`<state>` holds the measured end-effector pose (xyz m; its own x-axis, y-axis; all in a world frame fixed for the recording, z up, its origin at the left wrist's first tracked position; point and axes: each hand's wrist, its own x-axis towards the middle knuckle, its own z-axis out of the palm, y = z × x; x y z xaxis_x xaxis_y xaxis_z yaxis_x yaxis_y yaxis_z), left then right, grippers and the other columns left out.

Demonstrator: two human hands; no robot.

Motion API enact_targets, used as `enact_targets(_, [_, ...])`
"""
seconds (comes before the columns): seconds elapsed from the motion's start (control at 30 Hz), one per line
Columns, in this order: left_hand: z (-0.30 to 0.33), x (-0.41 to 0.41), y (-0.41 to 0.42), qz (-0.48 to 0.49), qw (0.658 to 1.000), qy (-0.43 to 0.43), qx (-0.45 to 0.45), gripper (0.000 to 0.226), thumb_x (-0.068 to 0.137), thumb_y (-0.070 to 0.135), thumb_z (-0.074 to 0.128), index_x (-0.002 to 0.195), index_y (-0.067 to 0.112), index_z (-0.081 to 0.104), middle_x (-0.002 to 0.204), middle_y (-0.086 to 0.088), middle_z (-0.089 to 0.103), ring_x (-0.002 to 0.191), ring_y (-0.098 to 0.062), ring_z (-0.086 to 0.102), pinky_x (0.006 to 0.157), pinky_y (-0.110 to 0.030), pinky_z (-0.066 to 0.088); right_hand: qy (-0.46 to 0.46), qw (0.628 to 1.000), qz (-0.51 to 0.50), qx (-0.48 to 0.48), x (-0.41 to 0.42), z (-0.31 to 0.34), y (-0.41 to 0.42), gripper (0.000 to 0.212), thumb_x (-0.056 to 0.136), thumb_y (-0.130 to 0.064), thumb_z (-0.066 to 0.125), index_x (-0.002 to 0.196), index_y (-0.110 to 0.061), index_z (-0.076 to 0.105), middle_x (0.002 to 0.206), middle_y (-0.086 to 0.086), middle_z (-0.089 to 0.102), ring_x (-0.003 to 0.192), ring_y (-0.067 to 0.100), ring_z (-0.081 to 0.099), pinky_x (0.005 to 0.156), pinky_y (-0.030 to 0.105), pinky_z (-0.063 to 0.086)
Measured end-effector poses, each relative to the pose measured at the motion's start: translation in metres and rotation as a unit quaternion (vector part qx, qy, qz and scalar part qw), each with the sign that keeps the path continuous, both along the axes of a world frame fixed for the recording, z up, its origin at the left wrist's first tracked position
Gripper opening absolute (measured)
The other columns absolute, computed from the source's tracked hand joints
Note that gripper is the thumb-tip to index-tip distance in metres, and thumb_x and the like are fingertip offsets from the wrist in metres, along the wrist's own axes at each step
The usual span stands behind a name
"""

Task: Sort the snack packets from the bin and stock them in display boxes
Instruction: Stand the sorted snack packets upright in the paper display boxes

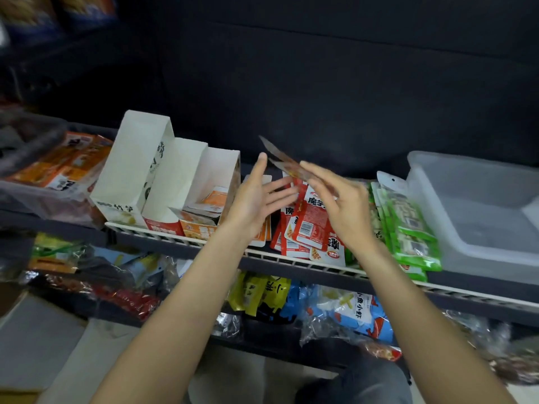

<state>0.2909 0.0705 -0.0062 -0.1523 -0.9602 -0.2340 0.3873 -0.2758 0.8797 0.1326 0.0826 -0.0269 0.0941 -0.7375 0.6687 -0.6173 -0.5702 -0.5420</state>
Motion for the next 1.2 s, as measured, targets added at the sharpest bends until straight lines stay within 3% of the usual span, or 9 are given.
enact_targets(0.1, [-0.002, 0.008, 0.002, 0.024, 0.974, -0.202, -0.097, 0.047, 0.094, 0.025, 0.053, 0.138, 0.025, 0.039, 0.113, -0.001, 0.063, 0.094, -0.013, 0.064, 0.072, -0.022, 0.054, -0.133, 0.987, 0.023, 0.091, -0.005, 0.018, 0.010, 0.027, 0.096, -0.021, 0.054, 0.121, -0.027, 0.060, 0.111, -0.017, 0.066, 0.100, -0.001, 0.064, 0.082, 0.023, 0.054])
enact_targets(0.3, [0.012, 0.034, 0.002, 0.010, 0.750, -0.572, -0.331, 0.026, 0.082, 0.040, 0.068, 0.101, 0.025, 0.057, 0.107, 0.004, 0.052, 0.093, -0.012, 0.049, 0.072, -0.024, 0.037, -0.218, 0.959, 0.042, 0.179, -0.009, 0.053, 0.008, 0.025, 0.090, -0.018, 0.064, 0.115, -0.018, 0.065, 0.102, 0.001, 0.072, 0.090, 0.013, 0.070, 0.064, 0.028, 0.058])
enact_targets(0.47, [0.040, 0.075, -0.006, 0.010, 0.797, -0.507, -0.327, 0.015, 0.086, 0.029, 0.068, 0.094, 0.022, 0.057, 0.093, 0.008, 0.066, 0.080, -0.004, 0.061, 0.069, -0.019, 0.049, -0.230, 0.954, 0.042, 0.189, -0.003, 0.061, 0.011, 0.018, 0.090, -0.018, 0.064, 0.108, -0.015, 0.064, 0.100, 0.007, 0.070, 0.081, 0.009, 0.070, 0.061, 0.021, 0.055])
enact_targets(0.57, [0.044, 0.113, -0.016, 0.085, 0.807, -0.489, -0.319, 0.019, 0.086, 0.031, 0.067, 0.099, 0.025, 0.055, 0.096, 0.007, 0.066, 0.086, -0.012, 0.066, 0.079, -0.036, 0.054, -0.243, 0.947, 0.032, 0.205, -0.002, 0.058, 0.013, 0.015, 0.092, -0.020, 0.060, 0.107, -0.023, 0.058, 0.105, 0.001, 0.068, 0.089, 0.013, 0.069, 0.072, 0.029, 0.057])
enact_targets(0.67, [0.034, 0.135, -0.027, 0.090, 0.815, -0.489, -0.297, 0.027, 0.084, 0.031, 0.069, 0.105, 0.026, 0.053, 0.105, 0.004, 0.067, 0.090, -0.015, 0.066, 0.083, -0.045, 0.054, -0.255, 0.941, 0.010, 0.222, 0.004, 0.056, 0.015, 0.008, 0.095, -0.020, 0.055, 0.104, -0.020, 0.056, 0.096, -0.005, 0.067, 0.078, 0.001, 0.066, 0.067, 0.015, 0.052])
enact_targets(0.83, [0.013, 0.142, -0.046, 0.029, 0.769, -0.568, -0.292, 0.035, 0.084, 0.028, 0.070, 0.114, 0.017, 0.057, 0.114, -0.001, 0.066, 0.096, -0.017, 0.065, 0.084, -0.039, 0.053, -0.208, 0.948, -0.030, 0.238, 0.010, 0.051, 0.017, 0.005, 0.093, -0.019, 0.059, 0.091, -0.024, 0.057, 0.091, -0.002, 0.066, 0.081, 0.011, 0.065, 0.073, 0.026, 0.051])
enact_targets(0.97, [0.003, 0.144, -0.064, -0.043, 0.775, -0.554, -0.302, 0.024, 0.085, 0.022, 0.069, 0.108, 0.016, 0.063, 0.109, -0.001, 0.068, 0.098, -0.015, 0.063, 0.089, -0.041, 0.052, -0.232, 0.940, -0.041, 0.248, 0.009, 0.048, 0.021, 0.017, 0.087, -0.014, 0.067, 0.085, -0.025, 0.055, 0.096, 0.002, 0.068, 0.082, 0.017, 0.067, 0.069, 0.029, 0.053])
enact_targets(1.07, [-0.008, 0.149, -0.072, -0.084, 0.728, -0.604, -0.313, 0.010, 0.086, 0.027, 0.067, 0.088, 0.017, 0.067, 0.102, -0.002, 0.070, 0.093, -0.012, 0.062, 0.087, -0.035, 0.049, -0.290, 0.912, -0.022, 0.288, 0.012, 0.046, 0.018, 0.023, 0.084, -0.001, 0.065, 0.084, -0.018, 0.049, 0.093, 0.006, 0.068, 0.079, 0.020, 0.066, 0.068, 0.030, 0.052])
enact_targets(1.2, [-0.015, 0.158, -0.078, -0.068, 0.600, -0.703, -0.377, 0.029, 0.085, 0.036, 0.067, 0.085, 0.008, 0.073, 0.123, -0.006, 0.061, 0.118, -0.025, 0.045, 0.094, -0.039, 0.035, -0.329, 0.880, -0.003, 0.343, 0.031, 0.042, 0.006, 0.032, 0.084, 0.005, 0.059, 0.107, -0.014, 0.050, 0.100, 0.004, 0.066, 0.087, 0.019, 0.067, 0.076, 0.032, 0.055])
